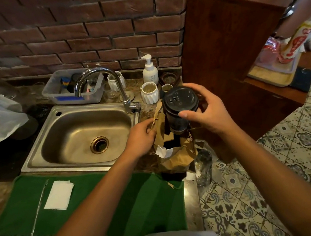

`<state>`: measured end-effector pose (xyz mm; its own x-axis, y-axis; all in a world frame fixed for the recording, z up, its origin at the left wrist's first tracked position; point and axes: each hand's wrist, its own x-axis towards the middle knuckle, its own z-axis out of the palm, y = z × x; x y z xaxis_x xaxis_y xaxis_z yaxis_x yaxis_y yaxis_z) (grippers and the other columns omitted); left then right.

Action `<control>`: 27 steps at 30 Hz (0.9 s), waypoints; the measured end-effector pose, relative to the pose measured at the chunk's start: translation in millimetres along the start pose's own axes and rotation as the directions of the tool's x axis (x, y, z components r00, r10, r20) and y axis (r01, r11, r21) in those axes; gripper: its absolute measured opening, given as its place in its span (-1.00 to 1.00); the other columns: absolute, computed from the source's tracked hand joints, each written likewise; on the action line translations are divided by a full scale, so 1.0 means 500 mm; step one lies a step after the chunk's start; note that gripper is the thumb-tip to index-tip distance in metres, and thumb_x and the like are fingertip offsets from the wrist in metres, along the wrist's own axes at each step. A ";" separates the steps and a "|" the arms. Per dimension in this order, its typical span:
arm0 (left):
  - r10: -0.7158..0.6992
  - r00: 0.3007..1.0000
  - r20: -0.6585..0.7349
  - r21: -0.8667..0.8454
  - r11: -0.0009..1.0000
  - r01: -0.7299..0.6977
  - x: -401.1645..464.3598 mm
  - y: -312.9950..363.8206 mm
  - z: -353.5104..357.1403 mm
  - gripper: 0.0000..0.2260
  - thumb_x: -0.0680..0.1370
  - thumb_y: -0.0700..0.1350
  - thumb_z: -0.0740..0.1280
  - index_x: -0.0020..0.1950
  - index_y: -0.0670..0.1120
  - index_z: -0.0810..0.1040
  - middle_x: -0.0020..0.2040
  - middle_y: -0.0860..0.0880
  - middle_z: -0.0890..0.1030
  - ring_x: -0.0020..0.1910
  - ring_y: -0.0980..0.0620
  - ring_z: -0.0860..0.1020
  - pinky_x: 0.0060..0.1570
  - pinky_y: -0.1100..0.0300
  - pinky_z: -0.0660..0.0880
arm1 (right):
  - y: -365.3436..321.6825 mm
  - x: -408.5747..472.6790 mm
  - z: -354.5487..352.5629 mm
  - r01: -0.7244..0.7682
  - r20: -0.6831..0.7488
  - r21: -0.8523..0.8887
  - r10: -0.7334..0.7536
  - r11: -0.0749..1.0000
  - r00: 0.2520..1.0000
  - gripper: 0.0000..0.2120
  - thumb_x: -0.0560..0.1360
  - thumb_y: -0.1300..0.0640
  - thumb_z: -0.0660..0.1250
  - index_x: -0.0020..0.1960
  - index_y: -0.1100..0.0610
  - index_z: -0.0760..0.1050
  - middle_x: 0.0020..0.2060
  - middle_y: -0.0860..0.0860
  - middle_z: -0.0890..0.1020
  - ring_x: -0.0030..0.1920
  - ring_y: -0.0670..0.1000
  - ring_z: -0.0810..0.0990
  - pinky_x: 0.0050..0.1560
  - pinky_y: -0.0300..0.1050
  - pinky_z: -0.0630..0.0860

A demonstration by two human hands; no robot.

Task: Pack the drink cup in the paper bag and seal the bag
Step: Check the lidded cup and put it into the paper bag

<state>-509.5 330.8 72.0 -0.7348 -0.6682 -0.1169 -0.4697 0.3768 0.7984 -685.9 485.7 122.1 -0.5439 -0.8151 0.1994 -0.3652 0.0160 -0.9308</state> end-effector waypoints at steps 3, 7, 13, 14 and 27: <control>0.017 1.000 0.005 -0.028 0.999 -0.017 -0.002 -0.004 0.002 -0.70 0.63 -0.12 0.32 0.34 0.12 0.60 -0.41 -0.13 0.56 -0.41 -0.16 0.49 -0.32 0.06 0.49 | -0.008 0.011 0.017 -0.018 -0.016 0.075 0.019 0.997 1.000 -0.23 0.30 -0.11 0.60 0.45 -0.02 0.44 0.29 -0.15 0.60 0.32 -0.12 0.58 0.09 -0.26 0.60; 0.004 1.000 -0.021 -0.039 0.999 -0.005 -0.003 -0.014 0.000 -0.67 0.63 -0.13 0.32 0.37 0.09 0.57 -0.43 -0.09 0.51 -0.43 -0.06 0.44 -0.33 0.09 0.45 | 0.020 0.016 0.032 -0.079 0.003 -0.003 0.079 0.997 0.997 -0.19 0.23 -0.20 0.63 0.41 -0.06 0.46 0.28 -0.14 0.62 0.32 -0.16 0.58 0.35 -0.01 0.55; -0.013 1.000 -0.025 0.000 1.000 0.013 -0.013 -0.019 -0.008 -0.63 0.63 -0.18 0.31 0.43 0.01 0.53 -0.49 0.02 0.49 -0.45 -0.01 0.47 -0.37 0.20 0.44 | 0.040 -0.003 0.028 -0.116 0.041 -0.341 0.138 0.933 0.990 -0.13 0.20 -0.33 0.61 0.41 -0.07 0.44 0.28 -0.07 0.63 0.31 -0.05 0.59 0.33 0.01 0.56; -0.010 1.000 -0.024 -0.002 1.000 0.010 -0.014 -0.018 -0.007 -0.63 0.63 -0.20 0.31 0.44 0.00 0.52 -0.50 0.06 0.47 -0.45 0.04 0.44 -0.41 0.26 0.40 | 0.039 -0.003 0.029 -0.092 0.052 -0.405 0.123 0.910 0.991 -0.14 0.21 -0.32 0.61 0.43 -0.08 0.44 0.28 -0.07 0.65 0.29 -0.04 0.60 0.31 0.00 0.57; 0.030 0.998 -0.055 0.053 0.998 -0.028 -0.032 -0.015 -0.002 -0.59 0.63 -0.20 0.30 0.48 -0.02 0.48 -0.51 0.07 0.47 -0.47 0.08 0.43 -0.39 0.30 0.35 | 0.028 0.021 0.086 0.070 0.153 -0.905 0.169 0.419 0.974 -0.14 0.30 -0.45 0.47 0.46 -0.01 0.45 0.36 -0.08 0.49 0.25 0.04 0.57 -0.02 -0.03 0.58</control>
<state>-493.9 338.2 68.5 -0.7209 -0.6905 -0.0601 -0.4744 0.4284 0.7690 -664.2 452.4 98.0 -0.4754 -0.8797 -0.0106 -0.8749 0.4741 -0.0991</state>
